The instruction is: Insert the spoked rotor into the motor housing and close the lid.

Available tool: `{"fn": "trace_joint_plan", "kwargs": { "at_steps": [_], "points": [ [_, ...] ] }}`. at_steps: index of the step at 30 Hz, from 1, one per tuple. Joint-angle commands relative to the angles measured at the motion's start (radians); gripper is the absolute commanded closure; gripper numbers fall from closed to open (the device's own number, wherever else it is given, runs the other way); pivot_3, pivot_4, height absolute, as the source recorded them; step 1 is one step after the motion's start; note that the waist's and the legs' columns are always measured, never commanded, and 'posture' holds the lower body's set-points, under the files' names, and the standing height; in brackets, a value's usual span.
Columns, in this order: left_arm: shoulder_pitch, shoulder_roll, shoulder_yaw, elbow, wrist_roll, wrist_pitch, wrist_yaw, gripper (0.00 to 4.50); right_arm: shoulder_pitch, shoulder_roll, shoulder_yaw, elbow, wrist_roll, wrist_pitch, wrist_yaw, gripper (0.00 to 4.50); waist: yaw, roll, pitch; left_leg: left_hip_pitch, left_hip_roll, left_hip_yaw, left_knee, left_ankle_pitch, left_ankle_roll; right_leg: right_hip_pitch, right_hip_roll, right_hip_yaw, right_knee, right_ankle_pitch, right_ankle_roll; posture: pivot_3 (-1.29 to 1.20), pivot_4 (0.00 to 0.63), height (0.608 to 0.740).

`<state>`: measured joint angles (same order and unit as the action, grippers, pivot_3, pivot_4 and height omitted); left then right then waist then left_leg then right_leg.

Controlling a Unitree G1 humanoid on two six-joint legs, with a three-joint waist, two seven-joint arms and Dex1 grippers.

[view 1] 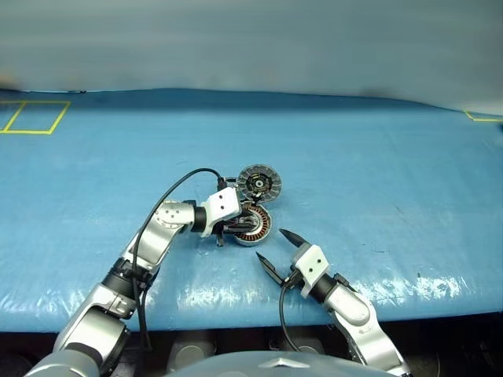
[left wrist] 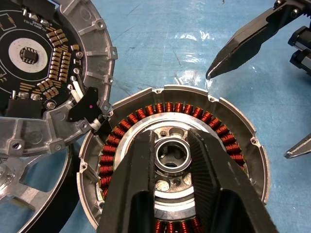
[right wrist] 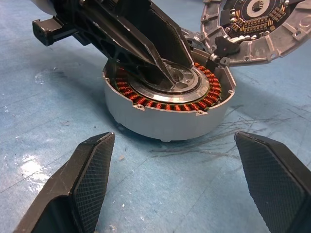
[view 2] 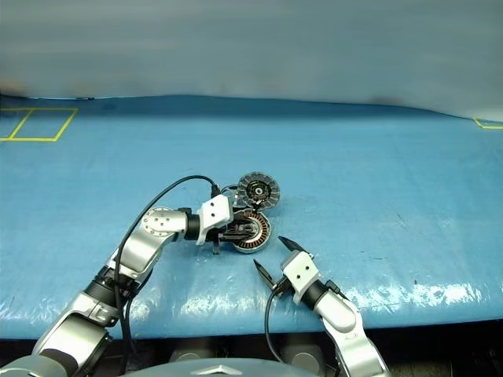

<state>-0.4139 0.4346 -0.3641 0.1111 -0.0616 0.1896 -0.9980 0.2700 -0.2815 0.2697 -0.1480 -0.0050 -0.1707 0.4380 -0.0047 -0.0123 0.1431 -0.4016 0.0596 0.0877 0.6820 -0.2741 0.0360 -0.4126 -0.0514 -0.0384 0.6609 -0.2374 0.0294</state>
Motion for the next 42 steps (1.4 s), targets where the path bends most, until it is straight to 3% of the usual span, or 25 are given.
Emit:
{"fn": "trace_joint_plan", "kwargs": {
  "at_steps": [1,2,10,16,20,23,26,30,37,42],
  "points": [
    [-0.011,-0.011,0.017,-0.032,-0.013,-0.004,0.005,1.5,-0.005,0.002,0.0,-0.023,0.005,-0.006,0.003,0.3,0.0,0.0,0.0,0.0,0.0,0.0,0.0,0.0,0.0,0.0,0.0,0.0,0.0,0.0,0.0,0.0,0.15,0.74],
    [-0.012,-0.015,0.027,-0.044,-0.023,-0.003,0.009,1.22,-0.006,0.002,0.0,-0.022,0.006,-0.006,0.004,0.3,0.0,0.0,0.0,0.0,0.0,0.0,0.0,0.0,0.0,0.0,0.0,0.0,0.0,0.0,0.0,0.0,0.15,0.74],
    [0.031,-0.032,0.123,-0.246,-0.191,0.13,0.024,1.22,0.011,-0.006,-0.015,-0.048,0.016,0.016,-0.001,0.3,-0.002,0.0,0.0,-0.001,0.0,0.0,0.001,0.0,0.0,0.0,0.0,0.0,0.0,0.001,0.001,0.0,0.15,0.74],
    [0.194,-0.009,0.214,-0.372,-0.241,0.162,0.107,3.1,0.028,-0.022,-0.068,-0.224,0.062,0.31,-0.025,0.3,-0.006,0.001,0.0,0.0,0.001,0.0,0.001,0.0,-0.001,-0.001,0.0,0.001,0.001,0.002,-0.001,0.0,0.15,0.74],
    [0.329,0.001,0.226,-0.403,-0.208,0.048,0.139,4.46,-0.008,-0.059,-0.091,-0.304,0.11,0.405,0.017,0.3,0.0,0.0,0.0,0.0,0.001,-0.001,0.001,0.001,-0.001,0.0,0.0,0.0,0.001,0.001,-0.001,0.0,0.15,0.74],
    [0.458,-0.029,0.256,-0.42,-0.207,-0.035,0.198,4.48,-0.064,-0.088,-0.108,-0.362,0.149,0.48,0.05,0.3,-0.005,0.001,0.0,0.0,0.001,0.0,0.001,0.0,-0.001,0.0,-0.001,0.0,0.001,0.002,-0.001,0.0,0.15,0.74],
    [0.568,-0.054,0.266,-0.448,-0.198,-0.107,0.241,4.5,-0.143,-0.118,-0.105,-0.426,0.206,0.62,0.085,0.92,-0.004,0.001,0.0,0.0,0.001,0.0,0.001,0.0,0.0,0.0,-0.002,0.0,0.001,0.002,-0.001,0.0,0.15,0.74],
    [0.635,-0.082,0.274,-0.437,-0.199,-0.199,0.269,4.5,-0.213,-0.136,-0.095,-0.467,0.238,0.734,0.09,2.23,0.006,0.001,0.0,0.0,0.001,-0.001,0.001,0.0,0.0,-0.001,-0.002,-0.002,0.001,0.002,-0.003,0.0,0.15,0.74],
    [0.76,-0.124,0.273,-0.36,-0.157,-0.35,0.318,4.5,-0.441,-0.15,0.025,-0.391,0.15,0.928,0.049,4.49,-0.003,0.001,0.0,-0.001,0.0,0.0,0.001,-0.001,0.001,-0.002,-0.004,-0.002,0.0,0.002,-0.004,0.0,0.15,0.74],
    [0.769,-0.153,0.268,-0.279,-0.122,-0.461,0.347,4.5,-0.545,-0.133,0.088,-0.278,0.104,0.951,0.042,4.49,-0.004,0.001,0.0,-0.002,0.0,0.0,0.001,-0.001,0.001,-0.002,-0.005,-0.004,0.0,0.001,-0.005,0.0,0.15,0.74]
  ]
}}
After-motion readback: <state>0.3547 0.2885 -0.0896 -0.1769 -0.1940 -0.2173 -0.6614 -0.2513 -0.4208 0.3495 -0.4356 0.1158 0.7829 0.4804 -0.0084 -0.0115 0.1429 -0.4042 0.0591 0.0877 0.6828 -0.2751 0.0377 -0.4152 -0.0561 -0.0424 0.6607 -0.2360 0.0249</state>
